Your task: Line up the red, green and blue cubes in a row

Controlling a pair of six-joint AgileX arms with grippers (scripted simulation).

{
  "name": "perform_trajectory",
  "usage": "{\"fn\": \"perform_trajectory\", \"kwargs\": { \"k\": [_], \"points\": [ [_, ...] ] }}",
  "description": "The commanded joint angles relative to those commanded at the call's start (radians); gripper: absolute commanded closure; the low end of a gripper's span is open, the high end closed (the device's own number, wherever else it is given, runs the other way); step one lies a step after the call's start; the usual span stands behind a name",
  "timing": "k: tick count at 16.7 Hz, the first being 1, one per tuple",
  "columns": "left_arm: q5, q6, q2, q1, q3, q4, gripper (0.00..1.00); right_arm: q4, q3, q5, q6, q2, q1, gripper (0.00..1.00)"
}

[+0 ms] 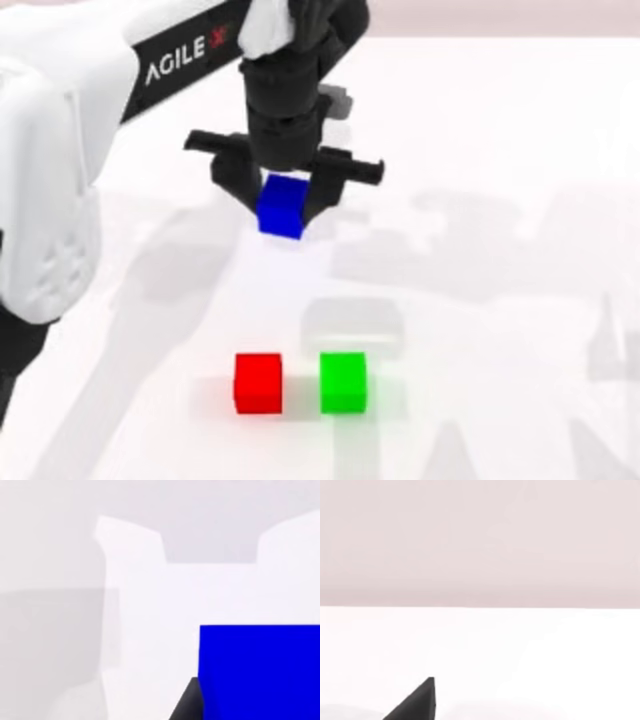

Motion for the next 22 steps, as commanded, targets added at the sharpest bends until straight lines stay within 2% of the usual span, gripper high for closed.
{"fn": "perform_trajectory", "kwargs": {
  "k": [5, 9, 12, 17, 22],
  "points": [
    [0.001, -0.452, -0.017, -0.257, -0.005, -0.016, 1.00, 0.000, 0.000, 0.000, 0.000, 0.000, 0.000, 0.00],
    [-0.003, -0.664, -0.047, -0.400, -0.013, -0.011, 1.00, 0.000, 0.000, 0.000, 0.000, 0.000, 0.000, 0.00],
    [-0.005, -0.712, -0.057, -0.436, -0.016, -0.008, 1.00, 0.000, 0.000, 0.000, 0.000, 0.000, 0.000, 0.00],
    [-0.005, -0.709, -0.052, -0.432, -0.018, -0.005, 1.00, 0.000, 0.000, 0.000, 0.000, 0.000, 0.000, 0.00],
    [-0.007, -0.706, -0.034, -0.432, -0.144, 0.138, 1.00, 0.000, 0.000, 0.000, 0.000, 0.000, 0.000, 0.00]
  ]
}}
